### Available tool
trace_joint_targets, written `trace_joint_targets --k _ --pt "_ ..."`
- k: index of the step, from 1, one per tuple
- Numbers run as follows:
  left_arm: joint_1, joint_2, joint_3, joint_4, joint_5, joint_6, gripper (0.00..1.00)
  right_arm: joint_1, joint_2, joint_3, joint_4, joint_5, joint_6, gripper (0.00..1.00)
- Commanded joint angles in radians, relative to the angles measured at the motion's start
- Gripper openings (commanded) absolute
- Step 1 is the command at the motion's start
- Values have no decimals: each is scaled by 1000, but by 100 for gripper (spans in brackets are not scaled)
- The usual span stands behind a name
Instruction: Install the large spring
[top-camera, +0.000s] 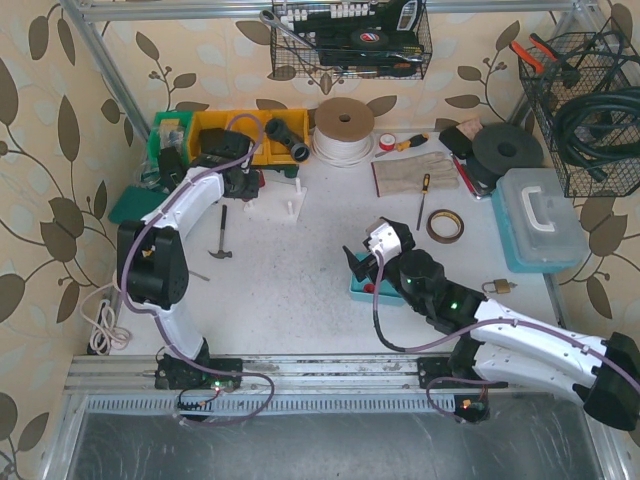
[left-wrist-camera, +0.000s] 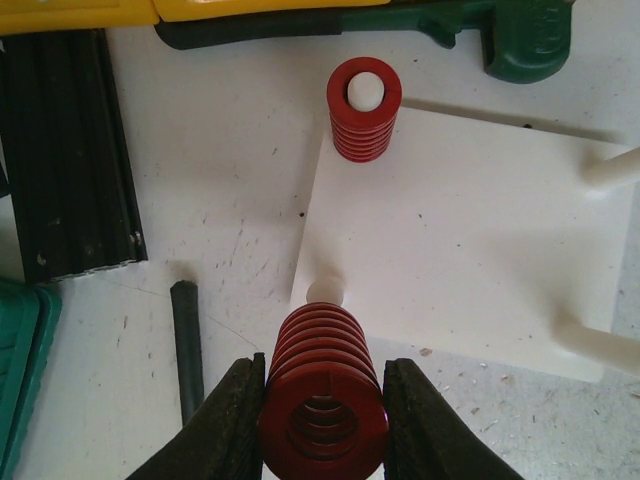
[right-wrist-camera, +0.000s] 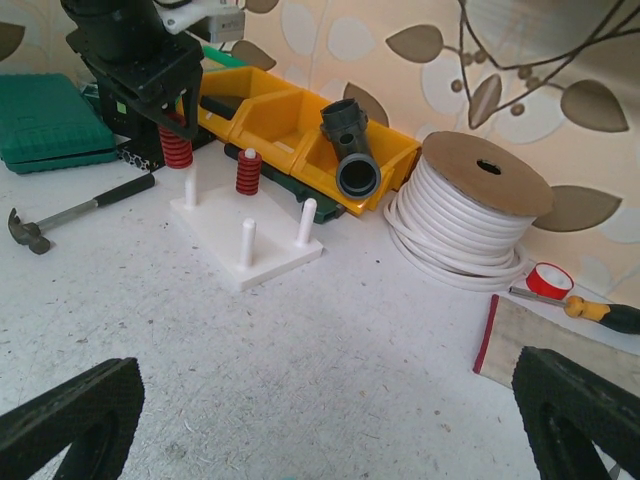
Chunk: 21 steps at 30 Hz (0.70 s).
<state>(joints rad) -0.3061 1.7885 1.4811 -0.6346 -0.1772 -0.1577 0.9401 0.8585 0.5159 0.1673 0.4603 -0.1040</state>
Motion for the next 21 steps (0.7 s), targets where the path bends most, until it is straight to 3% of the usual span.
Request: trace_joint_targets --k 1,21 --pt "17 23 60 30 35 3 0 -6 -21 -13 7 11 11 99" --pt "33 92 94 12 32 9 0 -7 -41 -18 2 10 4 99"
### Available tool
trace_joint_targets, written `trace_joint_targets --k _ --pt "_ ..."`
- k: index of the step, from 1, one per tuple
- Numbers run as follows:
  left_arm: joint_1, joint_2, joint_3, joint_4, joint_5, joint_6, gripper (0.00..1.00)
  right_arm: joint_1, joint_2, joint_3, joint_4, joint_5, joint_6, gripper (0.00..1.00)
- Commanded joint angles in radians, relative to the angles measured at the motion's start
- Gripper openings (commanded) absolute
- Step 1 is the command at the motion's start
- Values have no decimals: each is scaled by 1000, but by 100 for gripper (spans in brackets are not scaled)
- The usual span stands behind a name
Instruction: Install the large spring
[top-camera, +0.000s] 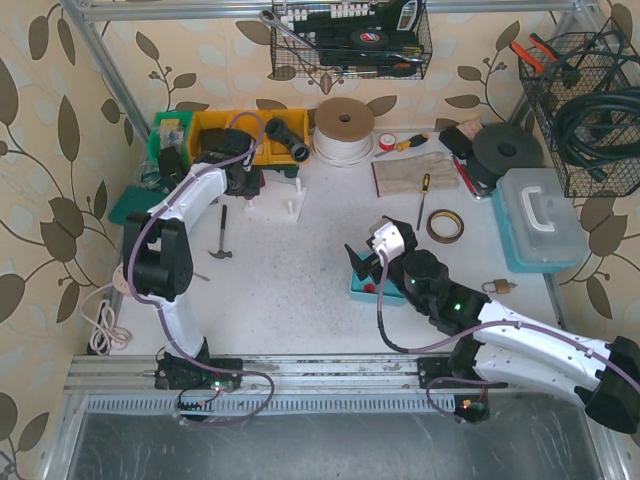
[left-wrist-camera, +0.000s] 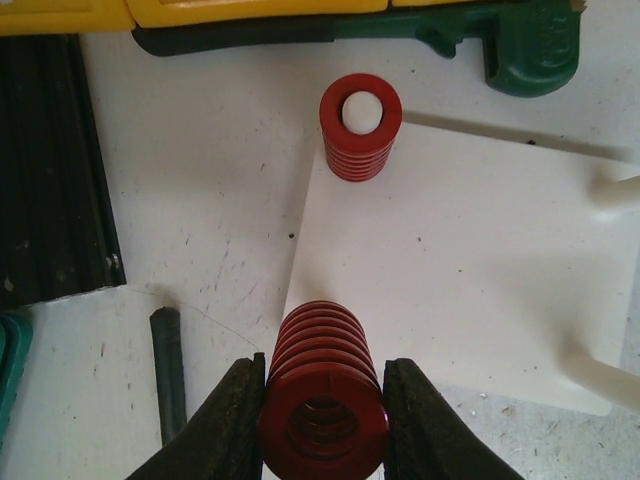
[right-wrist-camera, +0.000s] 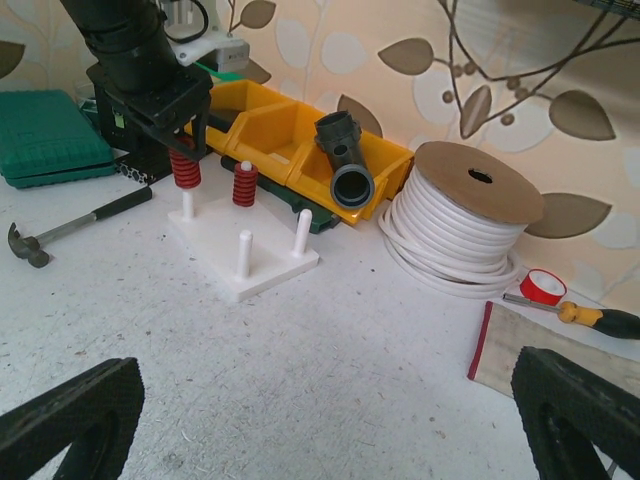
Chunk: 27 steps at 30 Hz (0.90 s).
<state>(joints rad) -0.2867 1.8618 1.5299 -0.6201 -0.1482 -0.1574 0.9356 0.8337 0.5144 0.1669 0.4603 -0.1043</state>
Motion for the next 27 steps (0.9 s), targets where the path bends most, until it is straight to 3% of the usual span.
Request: trace_joint_targets --k 1,9,12,16,24,27 --pt "15 26 48 -7 1 7 0 -2 -15 -16 3 11 5 98" --pt "23 76 54 -17 5 6 1 -4 -14 -14 -1 14 5 98" --pt "27 93 56 -17 11 1 11 -3 -7 -12 -2 14 5 98" --pt "30 94 69 -28 17 -4 33 -6 5 -8 -5 15 5 98" --pt "31 -11 42 -20 30 -7 48 -18 21 3 -25 25 41 98" --pt "31 -89 -8 2 35 -21 60 -35 23 32 -90 33 123 98"
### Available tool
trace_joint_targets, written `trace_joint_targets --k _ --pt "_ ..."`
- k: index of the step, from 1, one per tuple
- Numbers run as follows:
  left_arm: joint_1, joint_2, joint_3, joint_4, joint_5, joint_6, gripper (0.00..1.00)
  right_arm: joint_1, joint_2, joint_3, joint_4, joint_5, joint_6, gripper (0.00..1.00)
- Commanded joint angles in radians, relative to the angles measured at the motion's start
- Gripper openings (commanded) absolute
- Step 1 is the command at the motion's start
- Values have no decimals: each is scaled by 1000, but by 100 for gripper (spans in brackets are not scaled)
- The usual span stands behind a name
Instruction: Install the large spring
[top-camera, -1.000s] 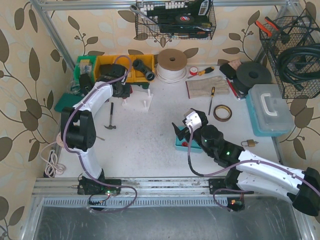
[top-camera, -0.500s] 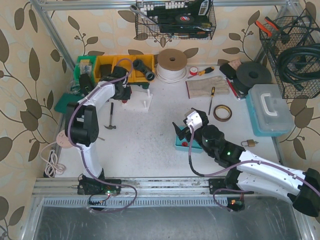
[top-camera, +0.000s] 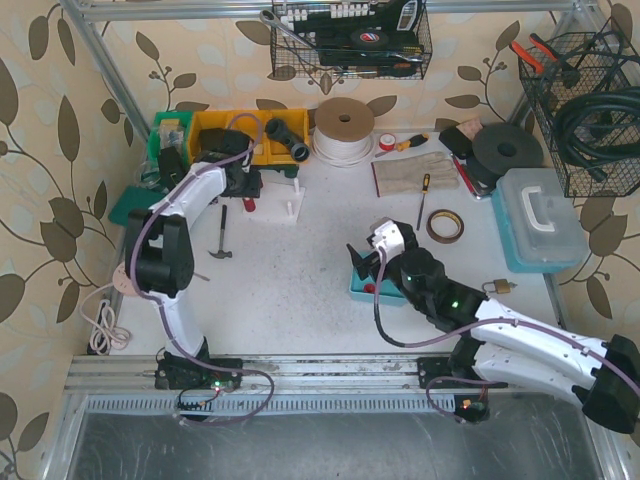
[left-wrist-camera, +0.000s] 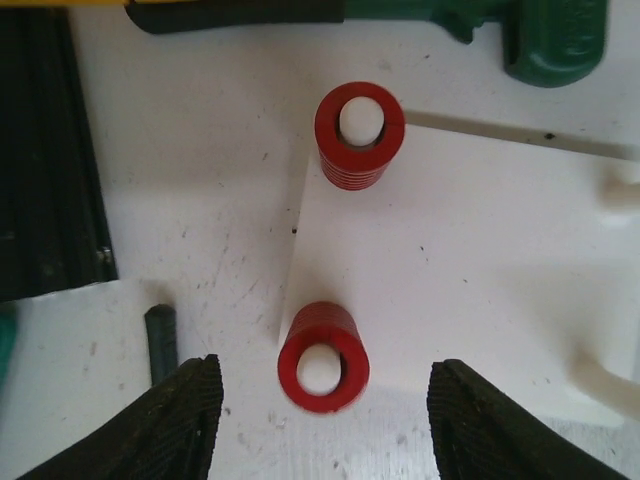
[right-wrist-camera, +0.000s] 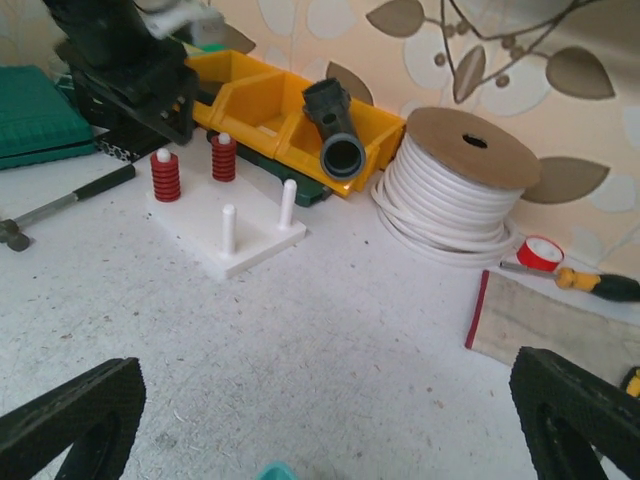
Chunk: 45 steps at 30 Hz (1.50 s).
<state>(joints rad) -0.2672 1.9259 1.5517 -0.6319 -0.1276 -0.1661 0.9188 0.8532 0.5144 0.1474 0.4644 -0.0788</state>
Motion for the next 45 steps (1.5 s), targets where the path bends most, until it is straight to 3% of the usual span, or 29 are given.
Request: trace_joint_targets --k 1,9,13,23,26,30,36,41,45 --pt "11 -183 -55 27 27 -20 61 -25 9 55 -122 34 143 97" --pt "-9 -534 -410 276 184 -145 74 -51 145 274 -665 25 497 93" --pt "-31 -688 -575 381 193 -170 74 -77 202 345 -833 -113 404 72" --pt "-83 -890 -895 594 143 -190 74 -114 221 421 -906 -152 -56 59" --pt "-96 -885 -923 624 130 -177 74 -140 280 446 -915 -132 -190 57" --pt "-102 -875 -916 629 139 -179 74 -246 425 496 -1003 -222 -330 47" --pt "-148 -932 -953 648 112 -177 74 -250 504 494 -1066 -331 -417 35" --pt "-153 -950 -961 652 104 -188 74 -250 560 493 -1030 -311 -421 24" --pt "-158 -964 -963 645 88 -186 74 -248 609 487 -1021 -278 -416 22"
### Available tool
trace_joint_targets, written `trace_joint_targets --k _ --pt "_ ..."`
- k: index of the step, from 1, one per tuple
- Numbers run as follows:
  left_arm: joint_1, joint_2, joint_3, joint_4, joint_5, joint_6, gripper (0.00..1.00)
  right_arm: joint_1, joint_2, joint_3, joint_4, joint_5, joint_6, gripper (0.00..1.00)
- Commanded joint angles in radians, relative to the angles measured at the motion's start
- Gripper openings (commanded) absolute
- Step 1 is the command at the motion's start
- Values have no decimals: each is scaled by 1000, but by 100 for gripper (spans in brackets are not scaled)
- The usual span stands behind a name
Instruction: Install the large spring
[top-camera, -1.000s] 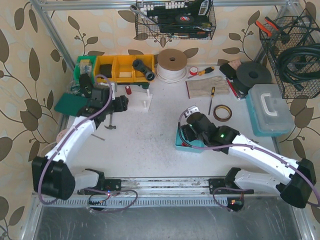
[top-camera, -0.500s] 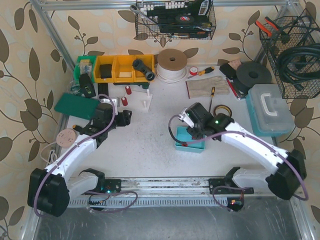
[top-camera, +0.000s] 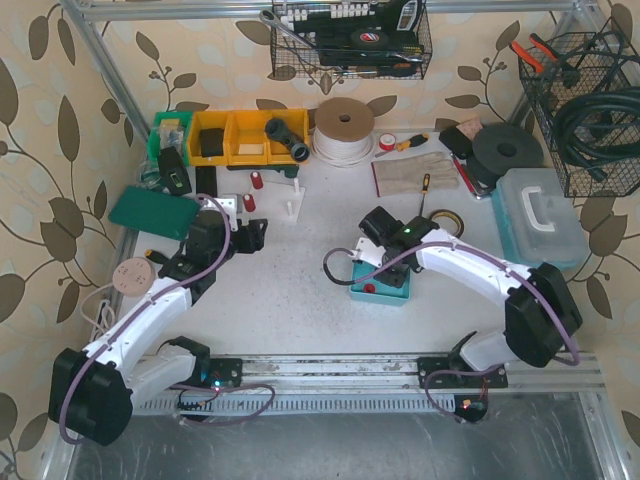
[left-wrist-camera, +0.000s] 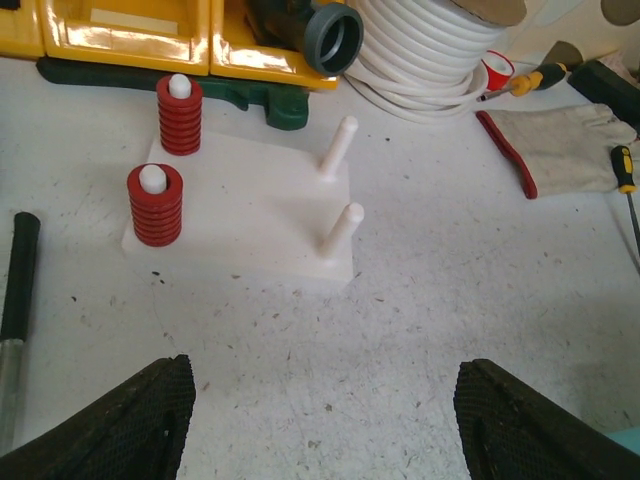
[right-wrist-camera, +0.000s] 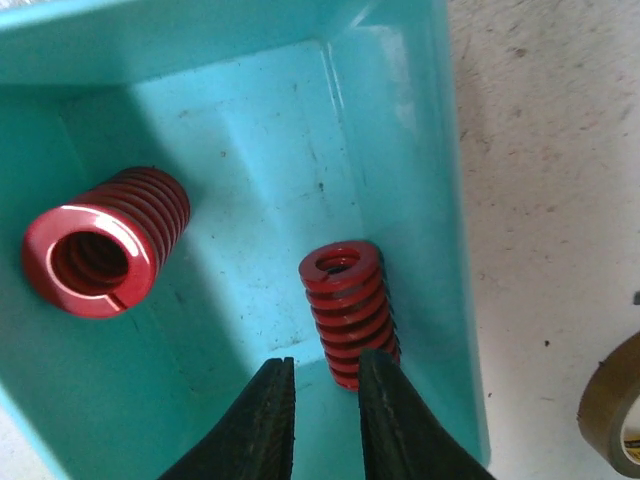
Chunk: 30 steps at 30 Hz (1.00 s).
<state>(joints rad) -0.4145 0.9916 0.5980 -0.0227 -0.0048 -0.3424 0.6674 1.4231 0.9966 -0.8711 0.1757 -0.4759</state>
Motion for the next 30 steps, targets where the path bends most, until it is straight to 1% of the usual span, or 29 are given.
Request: trace_joint_targets --k 1,4,8,13,21,25,30 --pt "-10 -34 -10 32 -42 -9 74 3 45 3 2 12 -16 22" --pt "-16 -54 -9 23 -55 -5 74 3 49 -18 24 37 -11 22" --pt "-23 -78 -19 24 -74 -2 74 3 73 -41 49 68 -4 25" --pt "-25 -68 -14 20 -76 2 74 1 122 -46 75 128 7 27" --pt "-35 -67 -12 19 -82 5 74 -13 175 -66 112 118 19 29" --pt "-36 -67 -14 23 -82 8 74 -14 211 -70 118 101 36 34" --pt "-40 -65 -15 21 -91 14 74 -14 245 -78 128 70 44 38"
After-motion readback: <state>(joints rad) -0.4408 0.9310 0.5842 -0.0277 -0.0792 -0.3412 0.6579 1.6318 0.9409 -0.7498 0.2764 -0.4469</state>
